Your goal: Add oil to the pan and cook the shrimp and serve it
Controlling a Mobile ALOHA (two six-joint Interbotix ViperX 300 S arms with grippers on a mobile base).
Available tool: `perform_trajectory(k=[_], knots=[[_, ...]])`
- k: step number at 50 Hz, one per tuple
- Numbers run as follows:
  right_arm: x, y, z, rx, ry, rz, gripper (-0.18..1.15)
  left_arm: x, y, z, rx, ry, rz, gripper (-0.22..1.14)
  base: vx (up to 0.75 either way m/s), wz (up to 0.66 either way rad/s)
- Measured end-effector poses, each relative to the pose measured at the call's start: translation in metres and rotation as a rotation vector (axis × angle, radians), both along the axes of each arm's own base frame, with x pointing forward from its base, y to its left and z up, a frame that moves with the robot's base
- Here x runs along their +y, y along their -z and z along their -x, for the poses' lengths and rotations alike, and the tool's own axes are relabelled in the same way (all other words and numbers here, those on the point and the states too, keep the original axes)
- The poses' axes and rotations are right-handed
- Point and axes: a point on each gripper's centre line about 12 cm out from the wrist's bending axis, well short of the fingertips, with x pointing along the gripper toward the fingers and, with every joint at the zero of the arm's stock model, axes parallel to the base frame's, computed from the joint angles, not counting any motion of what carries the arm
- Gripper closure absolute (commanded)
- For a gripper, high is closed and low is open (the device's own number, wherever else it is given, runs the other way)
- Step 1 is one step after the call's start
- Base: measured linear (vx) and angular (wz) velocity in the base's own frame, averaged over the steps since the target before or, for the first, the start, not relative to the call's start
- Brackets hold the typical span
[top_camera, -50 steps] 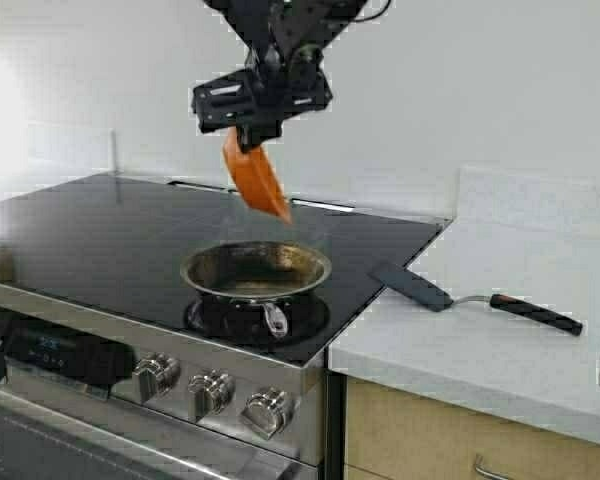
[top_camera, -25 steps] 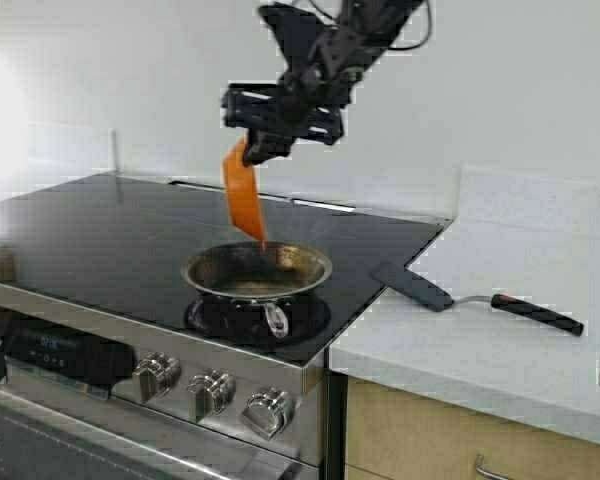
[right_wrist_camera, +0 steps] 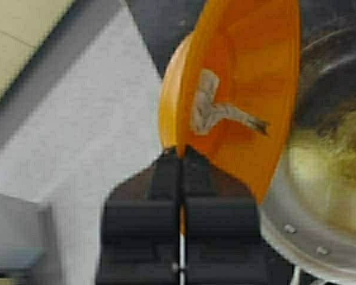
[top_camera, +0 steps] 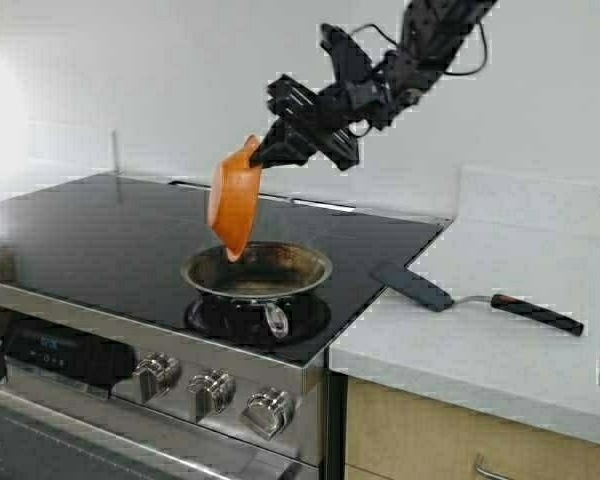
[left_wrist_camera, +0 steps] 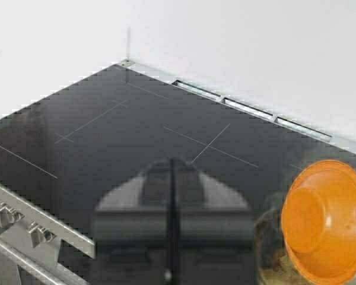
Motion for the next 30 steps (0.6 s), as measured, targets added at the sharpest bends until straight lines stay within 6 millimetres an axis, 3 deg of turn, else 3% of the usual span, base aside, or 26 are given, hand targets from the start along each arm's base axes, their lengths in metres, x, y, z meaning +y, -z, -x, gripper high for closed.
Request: perform_trajectory(k=[8, 19, 30], knots=[[-0.015, 0.005, -0.008, 0.054, 0.026, -0.066, 0.92, 0.000, 0.001, 0.000, 0.002, 0.000, 0.000, 0.89, 0.00, 0.00], [-0.034, 0.032, -0.015, 0.204, 0.047, -0.219, 0.92, 0.000, 0.001, 0.000, 0.003, 0.000, 0.000, 0.89, 0.00, 0.00], [-0.031, 0.046, -0.015, 0.270, 0.065, -0.349, 0.92, 0.000, 0.002, 0.000, 0.006, 0.000, 0.000, 0.89, 0.00, 0.00]])
